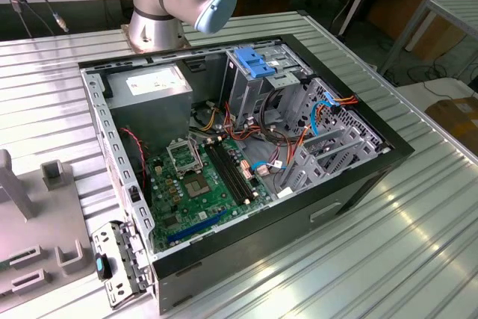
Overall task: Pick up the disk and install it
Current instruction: 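Pick up the disk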
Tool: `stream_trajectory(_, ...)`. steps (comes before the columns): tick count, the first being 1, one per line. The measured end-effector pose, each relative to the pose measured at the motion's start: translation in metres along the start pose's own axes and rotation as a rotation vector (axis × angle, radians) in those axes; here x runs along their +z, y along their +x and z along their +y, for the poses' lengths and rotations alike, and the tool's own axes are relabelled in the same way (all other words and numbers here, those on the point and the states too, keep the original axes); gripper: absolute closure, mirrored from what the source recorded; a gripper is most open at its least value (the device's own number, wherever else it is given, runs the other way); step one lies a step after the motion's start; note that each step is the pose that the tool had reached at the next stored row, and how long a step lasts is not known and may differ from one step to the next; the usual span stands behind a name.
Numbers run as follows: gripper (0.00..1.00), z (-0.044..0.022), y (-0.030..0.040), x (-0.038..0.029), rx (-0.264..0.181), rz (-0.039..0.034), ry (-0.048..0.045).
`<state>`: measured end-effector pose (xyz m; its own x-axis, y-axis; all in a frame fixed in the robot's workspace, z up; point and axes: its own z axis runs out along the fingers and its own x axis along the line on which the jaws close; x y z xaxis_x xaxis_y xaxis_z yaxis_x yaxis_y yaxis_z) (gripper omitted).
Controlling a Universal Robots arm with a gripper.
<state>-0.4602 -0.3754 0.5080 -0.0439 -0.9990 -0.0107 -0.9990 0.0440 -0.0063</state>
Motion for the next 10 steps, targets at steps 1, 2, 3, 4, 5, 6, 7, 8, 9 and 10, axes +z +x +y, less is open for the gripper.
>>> stream_trajectory(1, 0.63, -0.0017, -0.0001, 0.0000, 0.000, 0.0000, -0.0001)
stream_trajectory(2, 0.63, -0.0077, -0.0003, 0.0000, 0.000, 0.0001, -0.0001)
stream_trajectory(3, 0.63, -0.0135, -0.0006, 0.0001, 0.000, 0.0000, 0.0000)
stream_trajectory(4, 0.63, -0.0175, -0.0008, 0.0001, 0.000, 0.0000, 0.0000)
stream_trajectory(5, 0.63, -0.0190, -0.0008, 0.0001, 0.000, 0.0000, -0.0001)
stream_trajectory(6, 0.63, -0.0202, -0.0009, 0.0001, 0.000, 0.0000, 0.0000)
stream_trajectory(7, 0.63, -0.0229, -0.0010, 0.0001, 0.000, 0.0000, 0.0000)
stream_trajectory(8, 0.63, -0.0262, -0.0011, 0.0002, 0.000, 0.0000, -0.0001)
stream_trajectory(9, 0.63, -0.0288, -0.0012, 0.0002, 0.000, 0.0000, 0.0000)
stream_trajectory(10, 0.63, -0.0314, -0.0014, 0.0002, 0.000, 0.0000, -0.0001)
